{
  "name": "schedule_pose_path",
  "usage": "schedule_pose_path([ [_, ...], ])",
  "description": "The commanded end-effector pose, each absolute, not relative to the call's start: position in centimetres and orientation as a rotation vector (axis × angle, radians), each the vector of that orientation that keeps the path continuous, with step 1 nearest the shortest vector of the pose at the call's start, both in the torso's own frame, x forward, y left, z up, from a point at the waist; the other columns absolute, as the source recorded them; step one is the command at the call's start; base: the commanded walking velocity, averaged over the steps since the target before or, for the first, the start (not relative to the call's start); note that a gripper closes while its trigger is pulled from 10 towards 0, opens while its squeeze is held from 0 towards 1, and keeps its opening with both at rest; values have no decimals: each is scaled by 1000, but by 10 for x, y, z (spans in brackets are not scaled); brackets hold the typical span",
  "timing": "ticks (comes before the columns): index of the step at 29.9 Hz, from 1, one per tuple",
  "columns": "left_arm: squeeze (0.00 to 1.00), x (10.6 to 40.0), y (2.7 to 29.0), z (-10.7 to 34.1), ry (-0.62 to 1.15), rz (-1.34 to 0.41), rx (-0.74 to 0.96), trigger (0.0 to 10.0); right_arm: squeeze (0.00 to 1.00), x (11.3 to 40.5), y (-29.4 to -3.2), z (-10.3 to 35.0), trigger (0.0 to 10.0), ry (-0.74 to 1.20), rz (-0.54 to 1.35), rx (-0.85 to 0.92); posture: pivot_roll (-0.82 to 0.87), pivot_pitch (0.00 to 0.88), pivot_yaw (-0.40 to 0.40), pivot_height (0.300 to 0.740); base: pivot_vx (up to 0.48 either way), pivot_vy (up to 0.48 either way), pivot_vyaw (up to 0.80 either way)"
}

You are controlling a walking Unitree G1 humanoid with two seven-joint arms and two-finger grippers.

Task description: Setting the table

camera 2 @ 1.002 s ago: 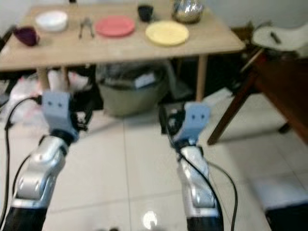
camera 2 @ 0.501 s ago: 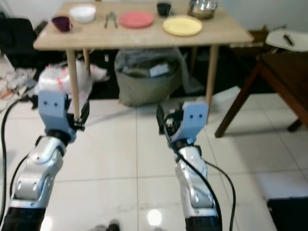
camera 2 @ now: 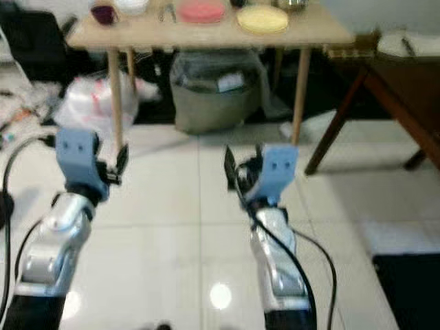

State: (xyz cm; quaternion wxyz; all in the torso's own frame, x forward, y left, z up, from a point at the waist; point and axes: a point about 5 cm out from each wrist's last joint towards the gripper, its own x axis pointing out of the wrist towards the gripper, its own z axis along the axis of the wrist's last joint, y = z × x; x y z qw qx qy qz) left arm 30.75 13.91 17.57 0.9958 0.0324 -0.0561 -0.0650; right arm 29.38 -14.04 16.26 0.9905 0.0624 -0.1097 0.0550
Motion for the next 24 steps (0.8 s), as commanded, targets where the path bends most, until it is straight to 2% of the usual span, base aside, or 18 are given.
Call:
schedule_pose_path([
  [1,180,308,142,173,-93,-121,71,10000,0,293,-137,162,10000,-219,118,132,-163,0,67,740,0,0,0],
  [18,204,312,149,173,-91,-53,83,10000,0,292,-134,163,10000,-223,140,142,-163,0,70,740,0,0,0],
  [24,220,313,153,172,-86,-19,98,10000,0,289,-123,165,10000,-227,231,178,-161,0,69,740,480,0,0],
])
